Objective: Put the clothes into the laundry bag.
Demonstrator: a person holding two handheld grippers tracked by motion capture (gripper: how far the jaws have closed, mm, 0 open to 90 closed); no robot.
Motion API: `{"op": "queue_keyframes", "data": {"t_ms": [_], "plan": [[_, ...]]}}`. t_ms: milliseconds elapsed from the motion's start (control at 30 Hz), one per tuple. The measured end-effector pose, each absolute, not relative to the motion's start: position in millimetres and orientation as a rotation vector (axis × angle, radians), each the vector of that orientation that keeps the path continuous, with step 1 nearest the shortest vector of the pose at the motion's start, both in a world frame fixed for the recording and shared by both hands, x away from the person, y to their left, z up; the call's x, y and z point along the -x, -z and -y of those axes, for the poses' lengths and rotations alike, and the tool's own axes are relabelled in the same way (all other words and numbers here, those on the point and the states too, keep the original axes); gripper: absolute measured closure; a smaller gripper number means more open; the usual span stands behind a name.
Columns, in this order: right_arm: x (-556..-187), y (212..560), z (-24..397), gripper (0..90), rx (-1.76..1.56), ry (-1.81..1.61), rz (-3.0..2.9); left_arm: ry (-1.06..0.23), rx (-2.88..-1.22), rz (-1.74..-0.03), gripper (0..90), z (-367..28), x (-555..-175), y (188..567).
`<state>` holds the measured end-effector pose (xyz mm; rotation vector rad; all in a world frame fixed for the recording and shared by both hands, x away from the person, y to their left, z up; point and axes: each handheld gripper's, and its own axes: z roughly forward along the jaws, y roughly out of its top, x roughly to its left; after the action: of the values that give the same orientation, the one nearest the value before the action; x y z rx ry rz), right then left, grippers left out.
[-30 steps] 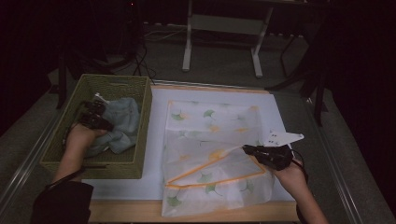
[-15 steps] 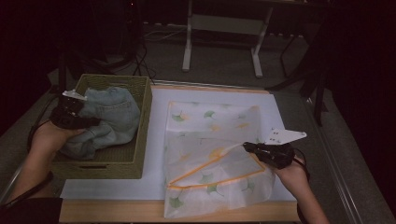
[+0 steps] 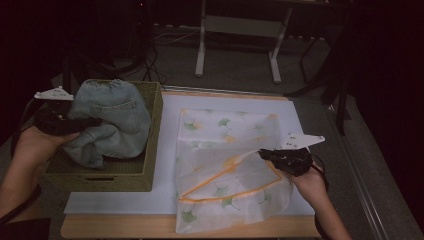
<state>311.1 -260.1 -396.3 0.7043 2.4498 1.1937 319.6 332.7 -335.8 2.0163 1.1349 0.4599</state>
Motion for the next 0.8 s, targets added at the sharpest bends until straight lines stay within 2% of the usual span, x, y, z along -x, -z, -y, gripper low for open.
{"op": "queue_keyframes", "data": {"t_ms": [267, 467, 800], "plan": [[-310.3, 394.4, 259.9, 88.9, -0.705, -1.194, -2.454, -0.445, -1.954, -1.077, 75.0, -332.0, -309.4, 307.7], [-310.7, 395.9, 258.9, 88.9, -0.703, -1.188, -2.46, -0.503, -1.929, -1.048, 75.1, -327.1, -300.4, 273.2], [-311.5, 395.0, 256.2, 88.9, -0.696, -1.189, -2.463, -0.463, -1.864, -0.976, 75.0, -316.8, -289.8, 239.6]]}}
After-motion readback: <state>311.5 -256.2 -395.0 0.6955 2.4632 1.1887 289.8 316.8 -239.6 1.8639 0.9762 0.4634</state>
